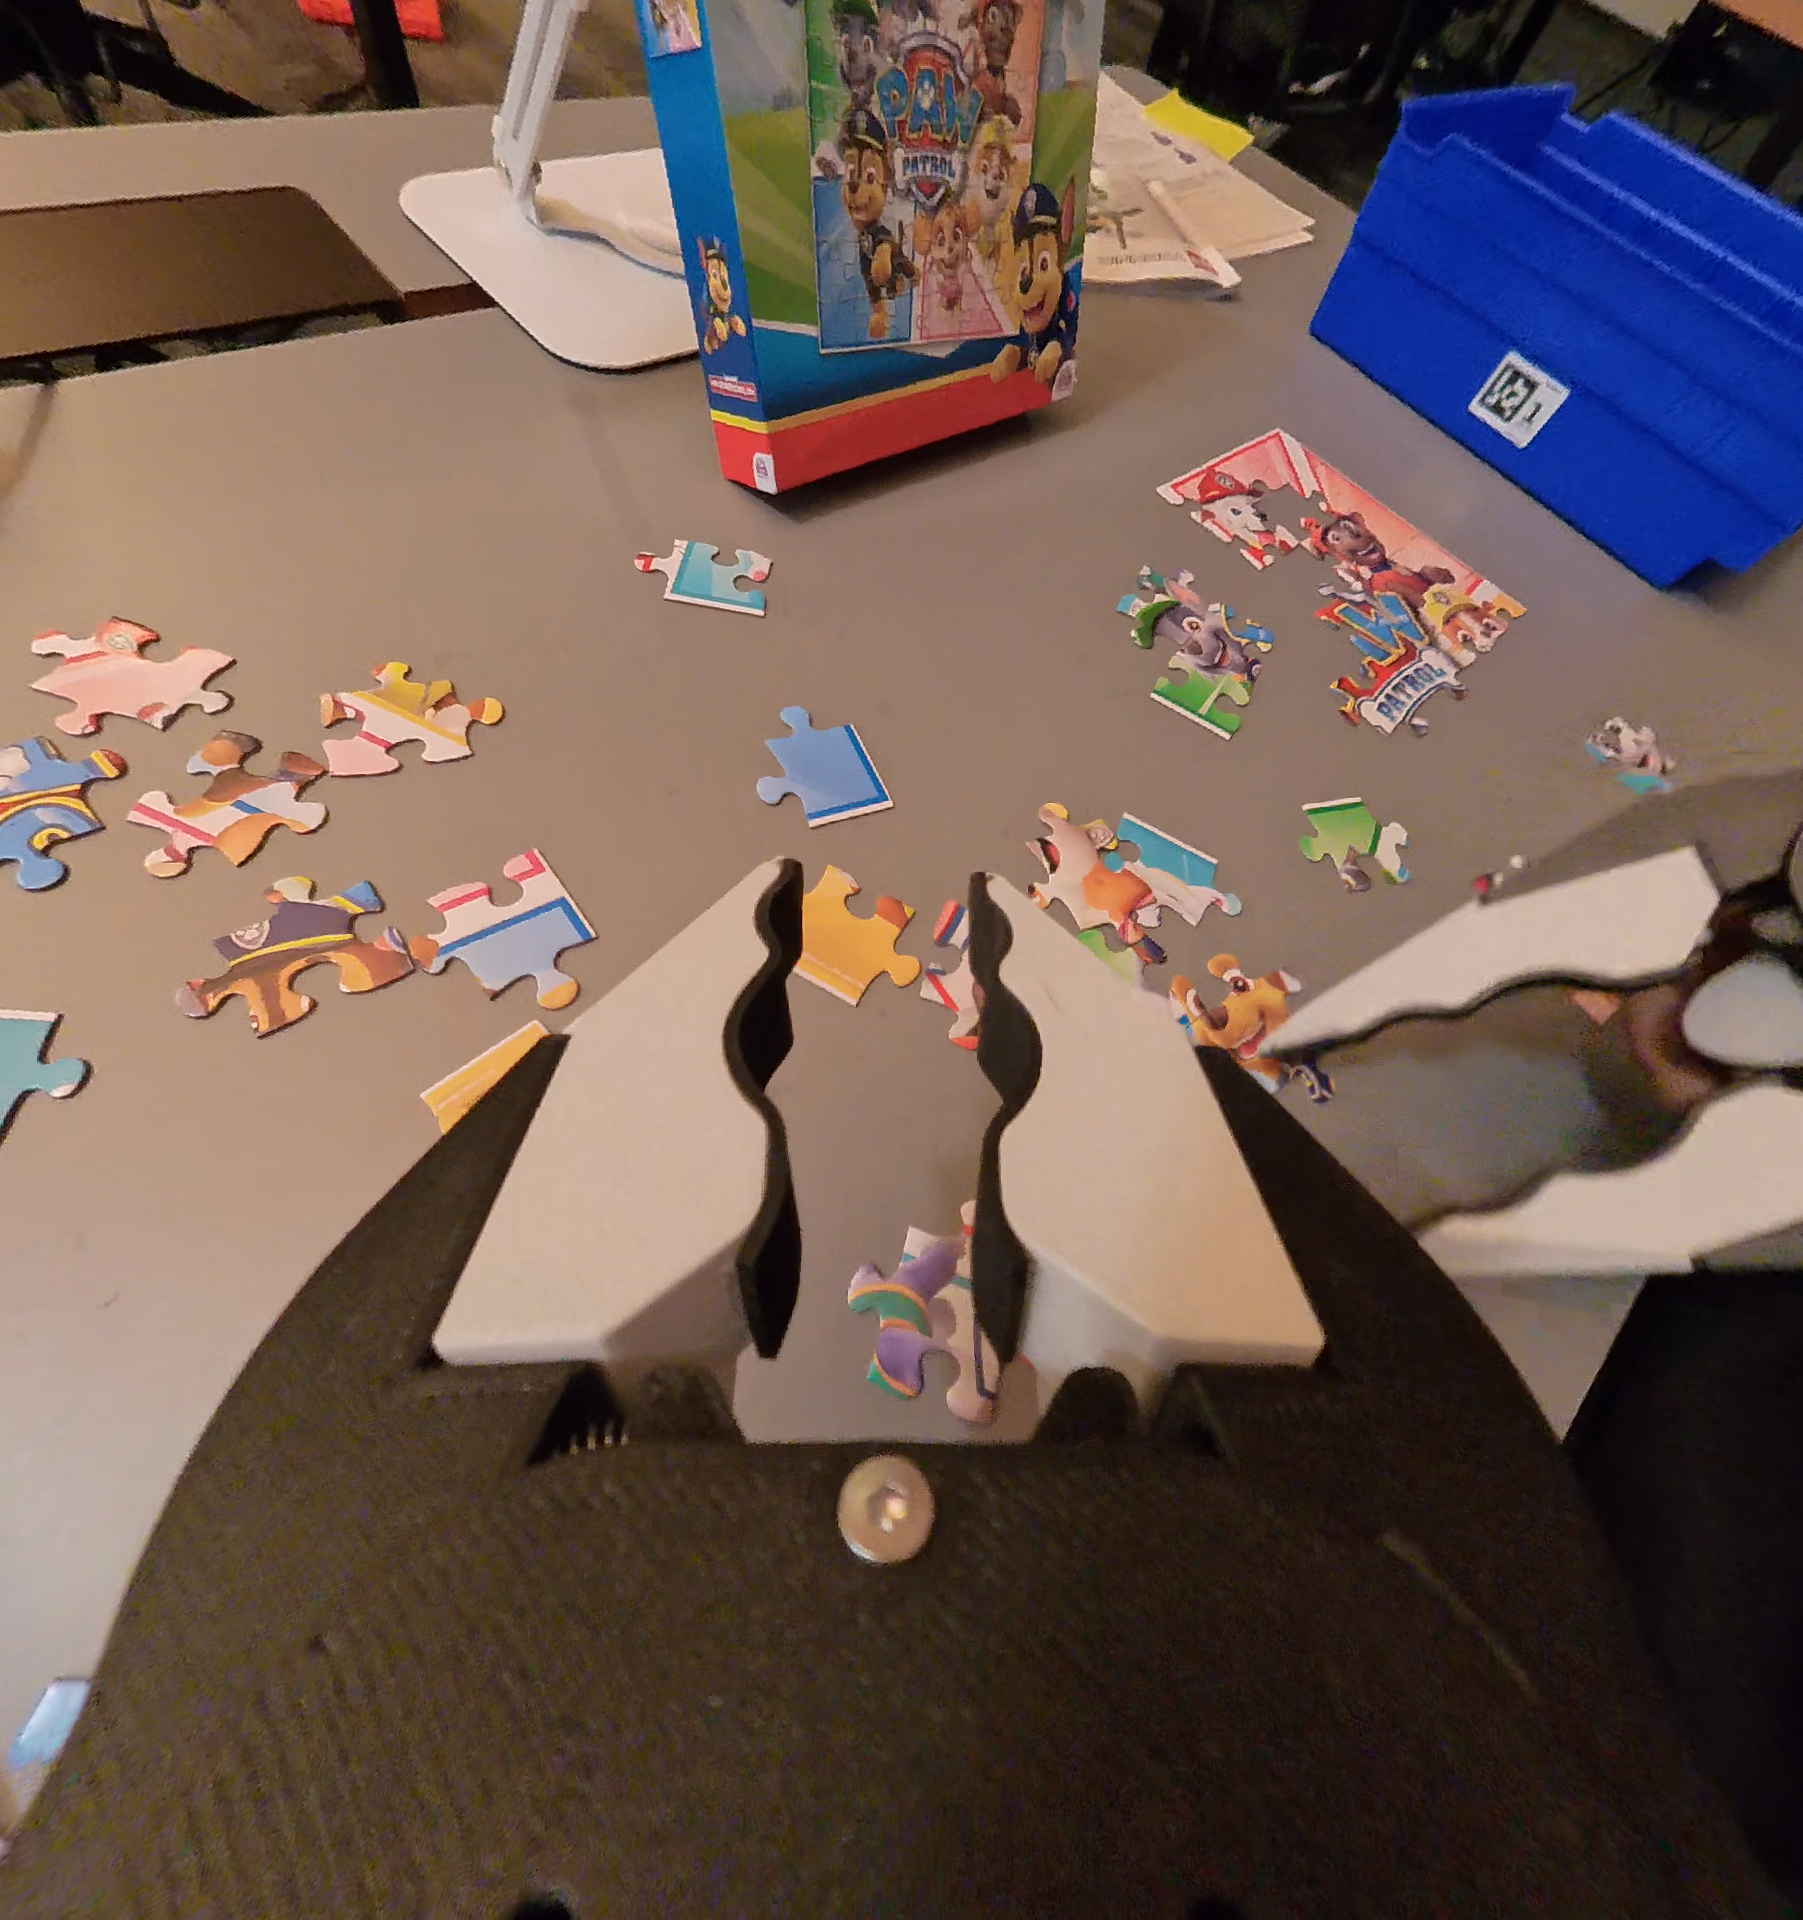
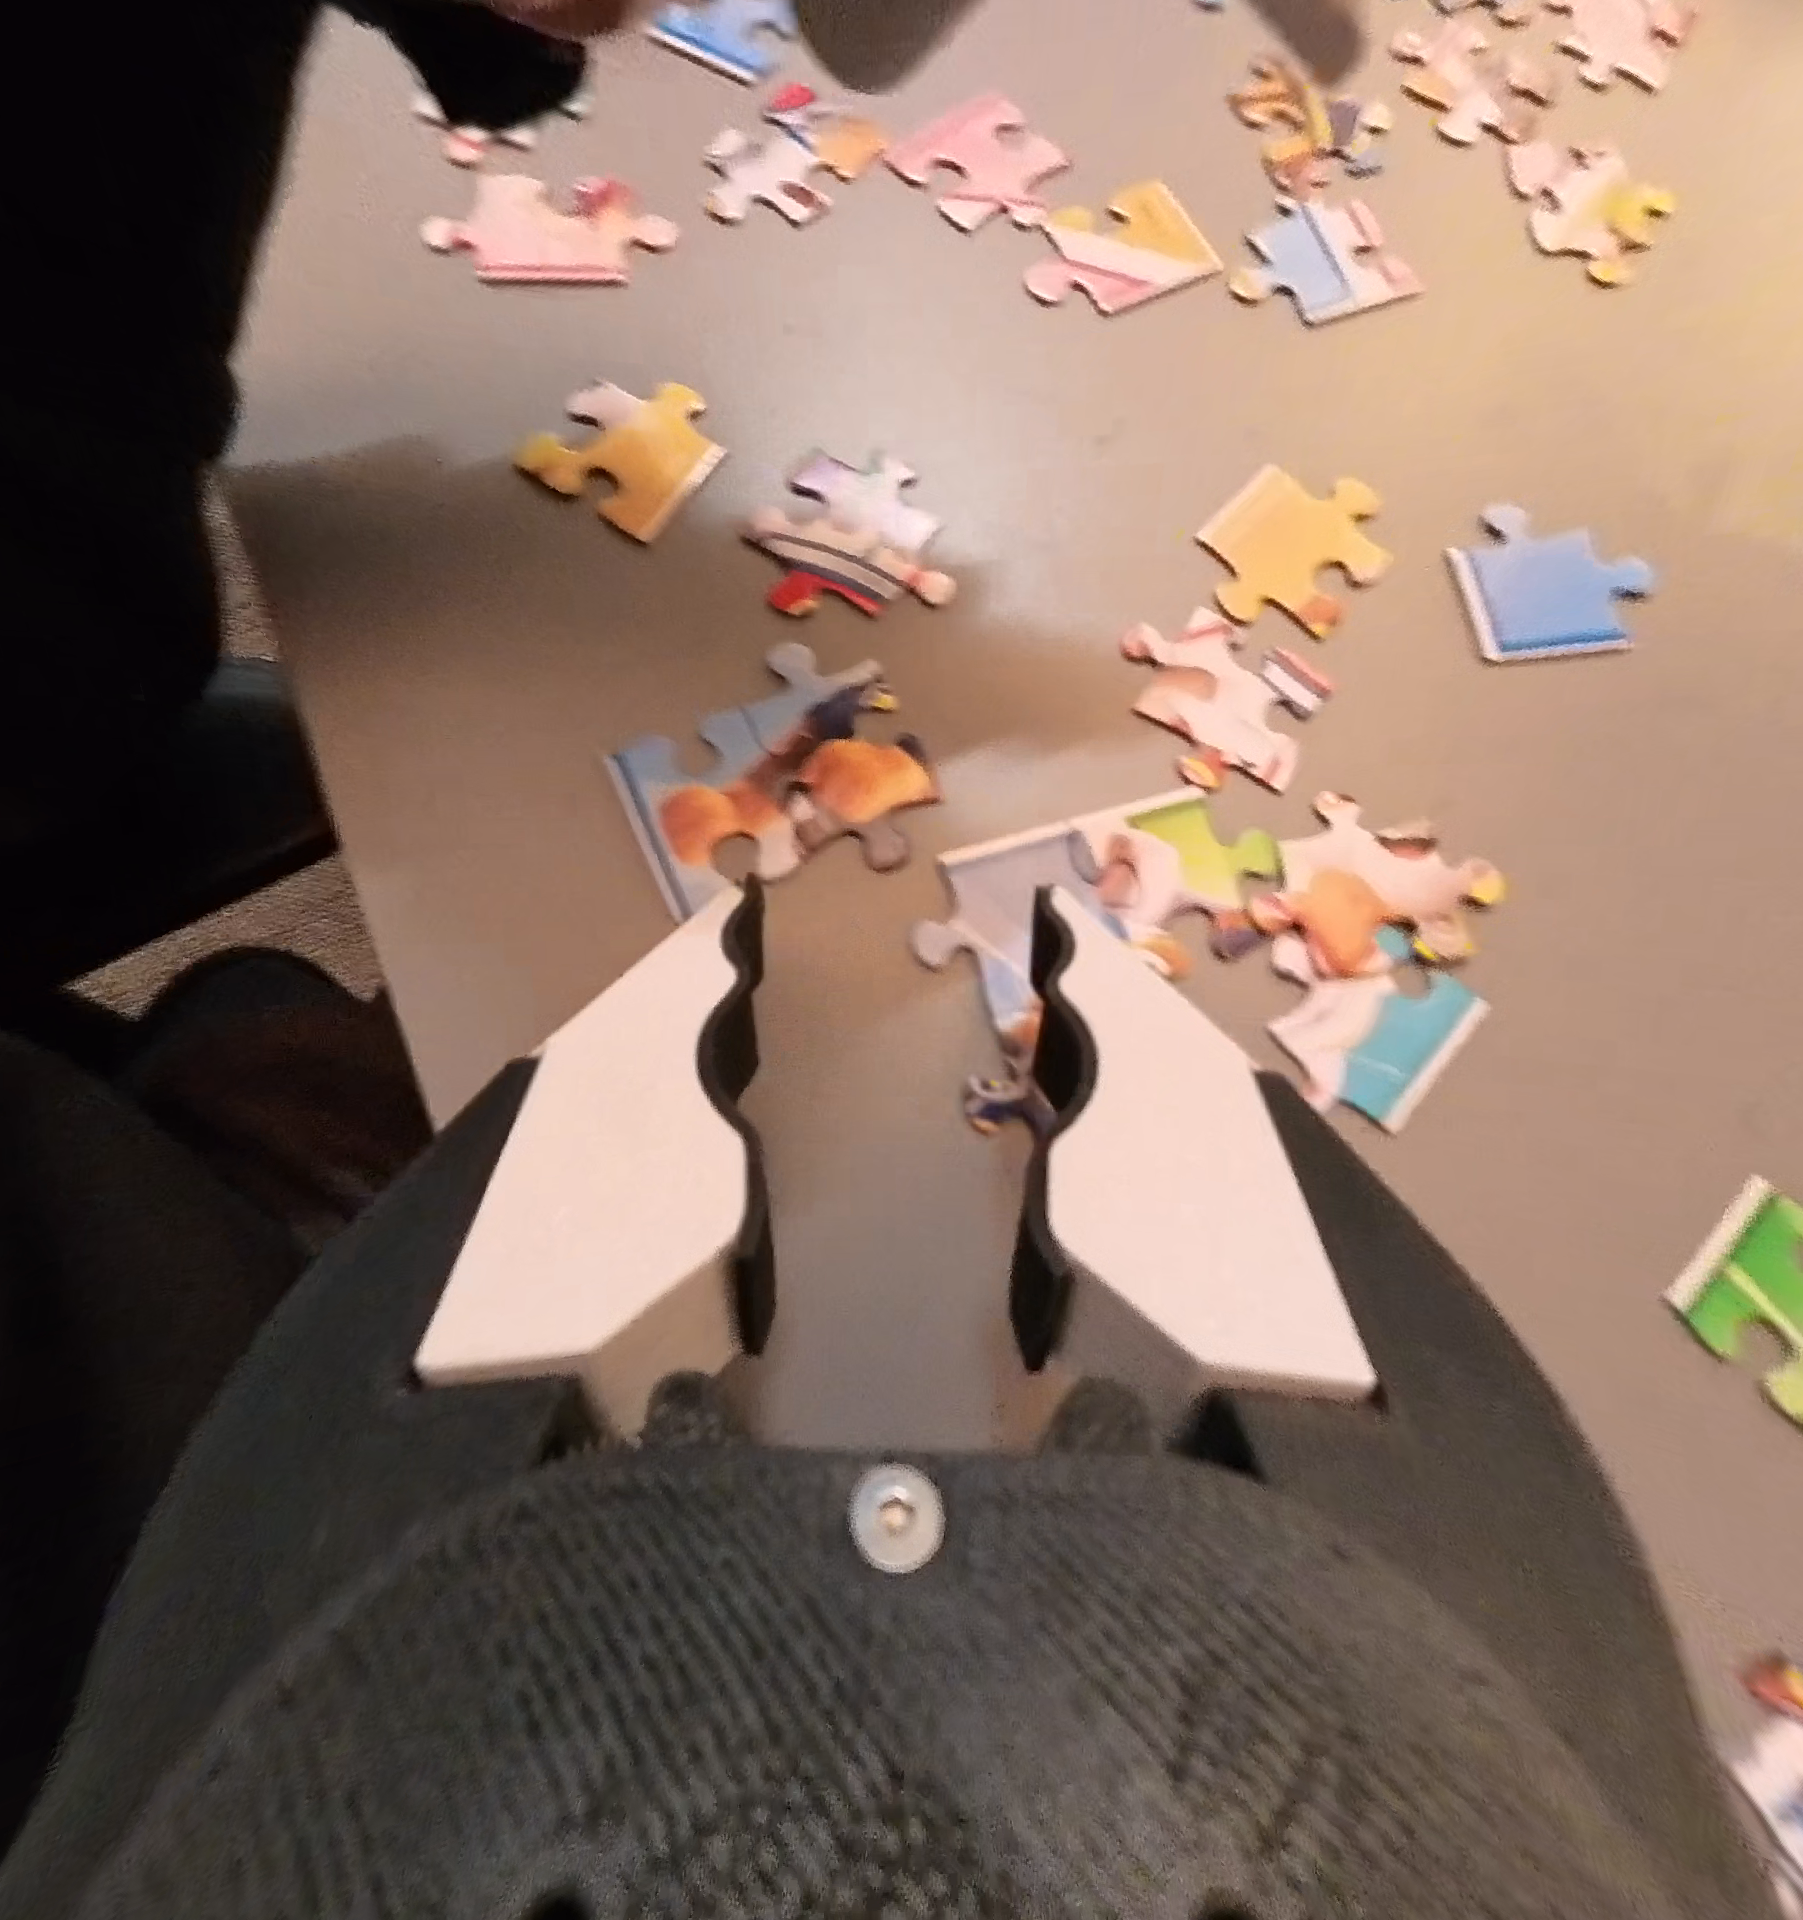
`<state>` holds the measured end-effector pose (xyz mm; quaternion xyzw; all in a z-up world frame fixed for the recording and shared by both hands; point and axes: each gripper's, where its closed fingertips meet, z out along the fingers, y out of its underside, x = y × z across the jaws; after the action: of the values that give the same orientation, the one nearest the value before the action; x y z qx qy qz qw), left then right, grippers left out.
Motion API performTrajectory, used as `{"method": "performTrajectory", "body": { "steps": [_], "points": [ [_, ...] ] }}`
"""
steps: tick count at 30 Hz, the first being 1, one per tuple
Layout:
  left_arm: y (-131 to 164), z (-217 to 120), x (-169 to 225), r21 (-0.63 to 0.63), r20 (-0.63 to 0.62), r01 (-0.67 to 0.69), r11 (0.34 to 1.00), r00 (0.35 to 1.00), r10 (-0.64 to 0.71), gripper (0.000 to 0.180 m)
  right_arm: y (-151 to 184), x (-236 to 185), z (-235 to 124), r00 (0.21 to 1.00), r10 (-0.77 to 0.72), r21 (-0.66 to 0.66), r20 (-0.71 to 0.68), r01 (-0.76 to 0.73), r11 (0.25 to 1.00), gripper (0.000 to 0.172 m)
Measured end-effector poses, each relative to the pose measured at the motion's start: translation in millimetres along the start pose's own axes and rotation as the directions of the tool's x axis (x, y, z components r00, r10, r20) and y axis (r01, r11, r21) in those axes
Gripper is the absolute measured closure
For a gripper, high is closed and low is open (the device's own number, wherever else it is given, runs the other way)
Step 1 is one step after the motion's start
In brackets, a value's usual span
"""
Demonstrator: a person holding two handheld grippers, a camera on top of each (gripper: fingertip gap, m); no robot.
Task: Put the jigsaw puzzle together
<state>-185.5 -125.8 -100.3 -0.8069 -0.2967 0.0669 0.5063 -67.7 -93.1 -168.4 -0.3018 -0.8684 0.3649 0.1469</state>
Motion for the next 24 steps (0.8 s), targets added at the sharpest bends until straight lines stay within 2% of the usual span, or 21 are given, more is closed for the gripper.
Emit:
{"method": "performTrajectory", "body": {
  "steps": [7,12,15,21,24],
  "points": [
    [-6.1,-1.2,4.3,0.033,-0.02,0.009,0.999,1.0,-0.009,0.152,-17.3,-23.7,27.0,0.992,-0.011,0.02,0.128,0.009,1.0,0.108],
    [-4.4,1.3,4.6,0.028,-0.027,0.014,1.0,1.0,-0.013,0.152,-7.5,-20.9,39.7,0.992,-0.037,-0.033,0.117,0.041,0.999,0.102],
    [-3.1,3.1,4.9,0.023,-0.029,0.012,1.0,1.0,-0.011,0.152,-0.3,-23.2,32.2,0.992,-0.032,-0.044,0.123,0.038,0.998,0.111],
    [-3.1,3.5,4.1,0.028,-0.034,0.02,0.999,0.999,-0.019,0.152,25.5,-40.9,4.5,0.994,-0.029,-0.093,0.106,0.039,0.995,0.112],
    [-2.8,4.2,4.4,0.027,-0.035,0.022,0.999,0.999,-0.021,0.152,39.8,-36.5,-11.3,0.998,-0.004,-0.105,0.058,0.01,0.994,0.115]
  ]
}}
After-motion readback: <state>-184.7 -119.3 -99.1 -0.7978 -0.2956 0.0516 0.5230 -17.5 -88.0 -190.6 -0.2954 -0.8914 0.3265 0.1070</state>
